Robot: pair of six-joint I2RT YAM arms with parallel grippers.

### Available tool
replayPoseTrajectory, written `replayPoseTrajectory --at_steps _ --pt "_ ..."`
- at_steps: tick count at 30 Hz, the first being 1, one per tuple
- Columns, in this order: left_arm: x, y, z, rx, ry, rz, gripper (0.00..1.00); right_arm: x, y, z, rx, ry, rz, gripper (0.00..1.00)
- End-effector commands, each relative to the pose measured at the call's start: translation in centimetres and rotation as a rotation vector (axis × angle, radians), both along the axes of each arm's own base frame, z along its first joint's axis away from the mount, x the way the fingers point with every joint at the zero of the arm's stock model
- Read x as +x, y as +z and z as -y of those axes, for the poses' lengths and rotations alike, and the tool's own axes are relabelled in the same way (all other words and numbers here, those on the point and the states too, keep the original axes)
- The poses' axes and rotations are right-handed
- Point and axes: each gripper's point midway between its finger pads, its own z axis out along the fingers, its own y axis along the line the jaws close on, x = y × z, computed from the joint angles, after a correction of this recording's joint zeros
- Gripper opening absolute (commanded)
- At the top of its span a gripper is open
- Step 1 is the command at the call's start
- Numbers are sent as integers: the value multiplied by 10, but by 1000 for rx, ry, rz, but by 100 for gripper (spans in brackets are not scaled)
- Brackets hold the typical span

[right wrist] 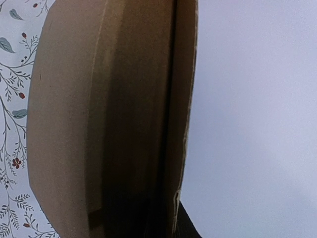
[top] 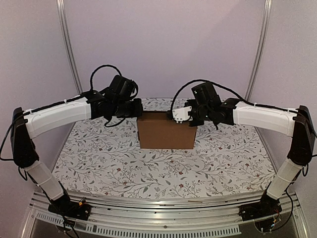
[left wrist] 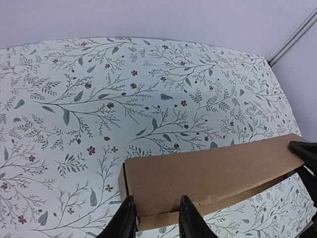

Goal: Fold the paper box

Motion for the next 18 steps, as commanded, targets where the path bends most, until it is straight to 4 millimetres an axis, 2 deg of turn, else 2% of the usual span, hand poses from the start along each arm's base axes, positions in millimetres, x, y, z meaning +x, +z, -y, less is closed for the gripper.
replayPoseTrajectory --at_steps 1,4,8,13,18 --pt "2 -8 1 -3 -1 -22 29 -18 -30 13 -84 -12 -111 18" --pt "0 -13 -1 5 4 -32 29 -21 -17 11 -50 -23 -134 29" --pt "-1 -20 -4 20 10 -45 28 -35 -1 10 -15 -17 -217 45" --pt "0 -22 -5 28 13 -52 28 -52 15 14 16 -21 -303 60" --pt "1 -24 -3 26 5 -61 27 -61 38 17 82 -53 -352 65"
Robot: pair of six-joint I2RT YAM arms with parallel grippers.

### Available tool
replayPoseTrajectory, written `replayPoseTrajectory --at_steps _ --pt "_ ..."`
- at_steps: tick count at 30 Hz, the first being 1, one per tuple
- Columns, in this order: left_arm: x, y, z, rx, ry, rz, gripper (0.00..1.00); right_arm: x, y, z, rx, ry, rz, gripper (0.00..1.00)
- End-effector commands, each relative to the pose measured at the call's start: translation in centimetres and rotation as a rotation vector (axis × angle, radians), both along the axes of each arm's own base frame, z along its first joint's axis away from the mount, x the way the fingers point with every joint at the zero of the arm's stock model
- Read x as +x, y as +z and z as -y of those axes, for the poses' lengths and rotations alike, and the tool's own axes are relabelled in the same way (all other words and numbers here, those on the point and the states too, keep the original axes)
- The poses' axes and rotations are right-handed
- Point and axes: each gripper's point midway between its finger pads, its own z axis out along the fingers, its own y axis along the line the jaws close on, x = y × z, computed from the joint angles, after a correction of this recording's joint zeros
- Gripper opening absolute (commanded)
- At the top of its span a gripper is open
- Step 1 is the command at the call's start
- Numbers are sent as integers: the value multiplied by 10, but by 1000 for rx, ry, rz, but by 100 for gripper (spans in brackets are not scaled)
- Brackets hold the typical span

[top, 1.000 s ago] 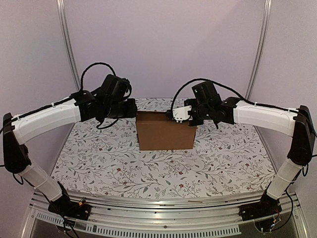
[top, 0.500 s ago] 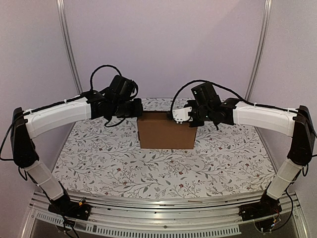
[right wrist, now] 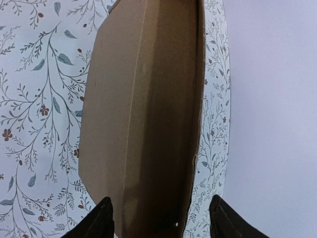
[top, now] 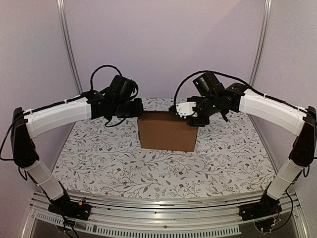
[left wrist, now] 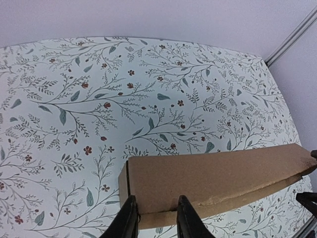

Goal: Fold the paper box

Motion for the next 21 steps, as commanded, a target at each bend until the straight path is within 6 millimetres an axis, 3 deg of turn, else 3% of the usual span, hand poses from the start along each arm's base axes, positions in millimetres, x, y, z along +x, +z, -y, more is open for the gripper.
replayPoseTrajectory --at_steps 1,6,9,12,13,16,19,21 --pt "0 -24 -4 40 -3 -61 28 -24 28 7 73 -31 -94 66" --pt "-1 -21 -6 38 -2 -57 27 -22 60 17 247 -116 -198 72" --pt "-1 -18 -6 34 -5 -54 27 6 97 39 459 -269 -268 79" --pt "-1 -18 -6 33 -4 -55 27 42 108 67 693 -516 -471 80" --pt "-1 -17 -6 33 -4 -55 27 51 104 79 757 -622 -557 79" --pt "-1 -17 -6 34 -4 -57 27 65 67 88 858 -793 -912 75" --pt "-2 -17 -6 31 -5 -57 27 70 23 84 889 -883 -1225 73" --pt "-2 -16 -6 31 -6 -57 27 70 5 82 889 -920 -1303 74"
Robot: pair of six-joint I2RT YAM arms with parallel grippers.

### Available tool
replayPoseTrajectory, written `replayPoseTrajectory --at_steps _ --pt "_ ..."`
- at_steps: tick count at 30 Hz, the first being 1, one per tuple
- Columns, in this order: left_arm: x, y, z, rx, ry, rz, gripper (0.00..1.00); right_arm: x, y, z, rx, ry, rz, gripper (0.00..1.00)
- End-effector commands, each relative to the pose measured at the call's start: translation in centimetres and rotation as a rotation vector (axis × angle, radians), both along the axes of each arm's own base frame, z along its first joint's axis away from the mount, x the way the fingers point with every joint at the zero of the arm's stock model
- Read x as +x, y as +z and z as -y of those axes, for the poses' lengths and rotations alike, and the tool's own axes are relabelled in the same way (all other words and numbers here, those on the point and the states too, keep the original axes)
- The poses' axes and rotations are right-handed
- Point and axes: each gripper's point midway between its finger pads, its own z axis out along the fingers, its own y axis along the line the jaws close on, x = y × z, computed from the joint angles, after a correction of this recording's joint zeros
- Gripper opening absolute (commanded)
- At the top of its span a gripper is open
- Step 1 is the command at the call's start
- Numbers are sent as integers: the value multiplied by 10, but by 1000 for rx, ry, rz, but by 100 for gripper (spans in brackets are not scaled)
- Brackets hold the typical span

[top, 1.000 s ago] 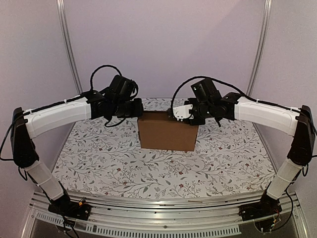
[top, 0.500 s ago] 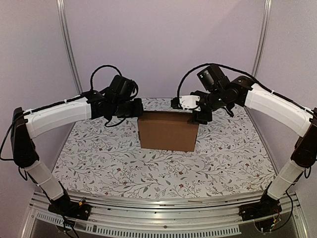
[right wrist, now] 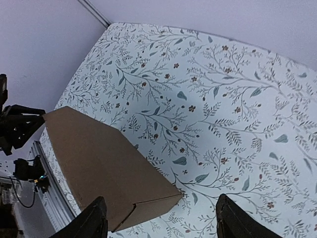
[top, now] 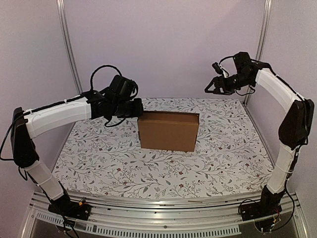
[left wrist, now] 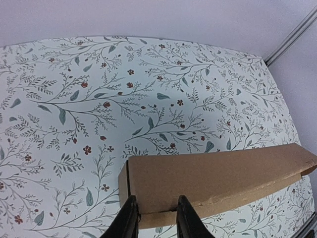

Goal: Fold the paper box

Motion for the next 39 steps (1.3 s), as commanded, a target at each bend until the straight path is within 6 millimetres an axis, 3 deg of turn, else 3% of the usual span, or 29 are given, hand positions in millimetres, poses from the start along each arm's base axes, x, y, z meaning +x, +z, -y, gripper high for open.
replayPoseTrajectory --at_steps 1,11,16,31,39 --pt "-2 -15 -6 32 -3 -53 27 -32 -64 -28 217 -1 -507 75" --pt "-3 -14 -7 39 -1 -55 27 -44 -81 -42 376 2 -684 77" --pt "-4 -15 -7 40 -2 -60 27 -50 -78 -47 458 3 -745 78" --pt "-8 -26 -6 51 -8 -82 26 -71 -70 -49 520 30 -774 77" --pt "-12 -36 -4 61 -17 -102 25 -86 -85 -51 498 44 -793 71"
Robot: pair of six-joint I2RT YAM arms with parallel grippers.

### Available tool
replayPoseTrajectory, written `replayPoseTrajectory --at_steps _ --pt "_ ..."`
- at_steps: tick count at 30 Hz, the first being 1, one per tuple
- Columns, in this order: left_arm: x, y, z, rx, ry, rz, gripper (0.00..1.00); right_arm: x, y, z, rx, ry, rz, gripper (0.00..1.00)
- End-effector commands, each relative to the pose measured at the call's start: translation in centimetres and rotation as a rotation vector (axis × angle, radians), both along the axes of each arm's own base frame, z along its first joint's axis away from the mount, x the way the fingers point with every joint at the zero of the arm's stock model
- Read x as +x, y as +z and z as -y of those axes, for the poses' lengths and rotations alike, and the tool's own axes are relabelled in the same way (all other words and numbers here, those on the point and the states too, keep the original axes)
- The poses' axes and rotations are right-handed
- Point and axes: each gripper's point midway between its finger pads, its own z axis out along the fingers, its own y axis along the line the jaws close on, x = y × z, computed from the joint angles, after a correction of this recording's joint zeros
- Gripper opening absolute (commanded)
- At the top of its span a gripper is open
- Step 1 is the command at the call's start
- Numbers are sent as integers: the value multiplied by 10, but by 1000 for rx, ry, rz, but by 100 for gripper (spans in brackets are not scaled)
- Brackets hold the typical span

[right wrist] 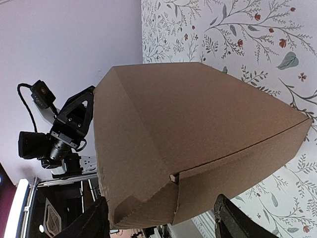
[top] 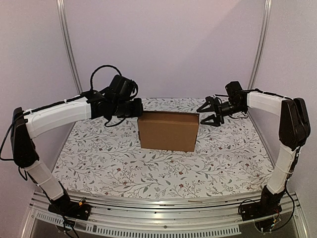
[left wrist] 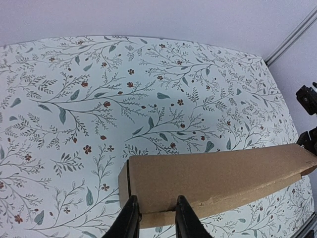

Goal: Fold the paper box

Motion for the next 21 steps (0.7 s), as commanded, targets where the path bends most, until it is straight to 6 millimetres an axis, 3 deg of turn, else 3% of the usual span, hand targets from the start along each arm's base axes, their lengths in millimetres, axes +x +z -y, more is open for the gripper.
replayPoseTrajectory --at_steps 1,13,16,21 --pt "-13 -38 -4 66 -19 -103 25 -13 4 -3 13 30 34 70" --pt "-30 -73 -12 119 -15 -167 25 -20 -15 2 -45 48 68 65" --pt "-30 -73 -12 120 -15 -167 25 -16 -6 4 -68 54 135 64" --pt "-26 -50 -9 101 -30 -124 25 -6 38 26 -241 112 395 65"
